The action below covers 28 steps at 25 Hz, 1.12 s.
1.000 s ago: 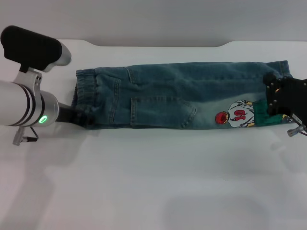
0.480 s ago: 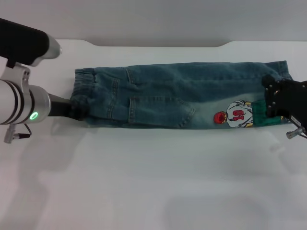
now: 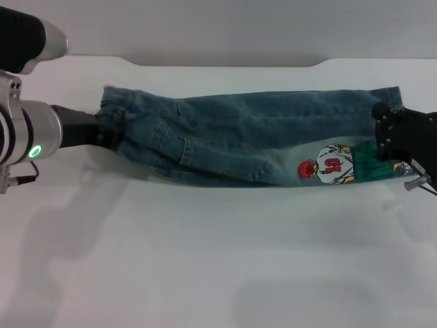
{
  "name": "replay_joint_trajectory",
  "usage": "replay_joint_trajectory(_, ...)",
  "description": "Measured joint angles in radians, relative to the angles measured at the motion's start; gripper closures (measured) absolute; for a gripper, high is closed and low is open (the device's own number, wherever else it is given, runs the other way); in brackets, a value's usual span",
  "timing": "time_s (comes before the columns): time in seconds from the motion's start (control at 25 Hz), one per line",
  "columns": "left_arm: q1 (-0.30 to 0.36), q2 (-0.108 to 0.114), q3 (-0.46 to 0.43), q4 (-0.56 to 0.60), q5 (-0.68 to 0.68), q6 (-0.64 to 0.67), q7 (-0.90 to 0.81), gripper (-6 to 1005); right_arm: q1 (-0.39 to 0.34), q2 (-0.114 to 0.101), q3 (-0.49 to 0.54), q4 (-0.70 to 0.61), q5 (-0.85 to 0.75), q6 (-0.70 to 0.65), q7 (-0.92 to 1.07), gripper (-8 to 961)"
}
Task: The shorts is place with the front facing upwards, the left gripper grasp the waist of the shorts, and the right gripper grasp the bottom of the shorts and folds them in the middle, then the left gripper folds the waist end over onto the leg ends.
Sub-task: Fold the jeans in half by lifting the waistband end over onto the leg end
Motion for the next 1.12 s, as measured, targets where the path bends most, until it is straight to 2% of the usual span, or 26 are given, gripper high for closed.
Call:
replay_joint_trajectory(0.52,0.03,0.001,0.036,-0.191,-0.016,-0.009,0.001,762,0.121,0.003,-0.017,-0.114,0.003,0.001,0.0,952)
replay_joint_trajectory(0.76,0.037,0.001,0.05,-0.236,-0.02,-0.013,0.002,789,0.179,0.004,-0.024,-0.163,0.008,0.001,0.004,952)
replay_joint_trajectory(1.12,0.037,0.001,0.07,-0.292,-0.028,-0.007,0.008,816,0.273,0.005,-0.094,-0.251,0.096,0.0,0.003,952)
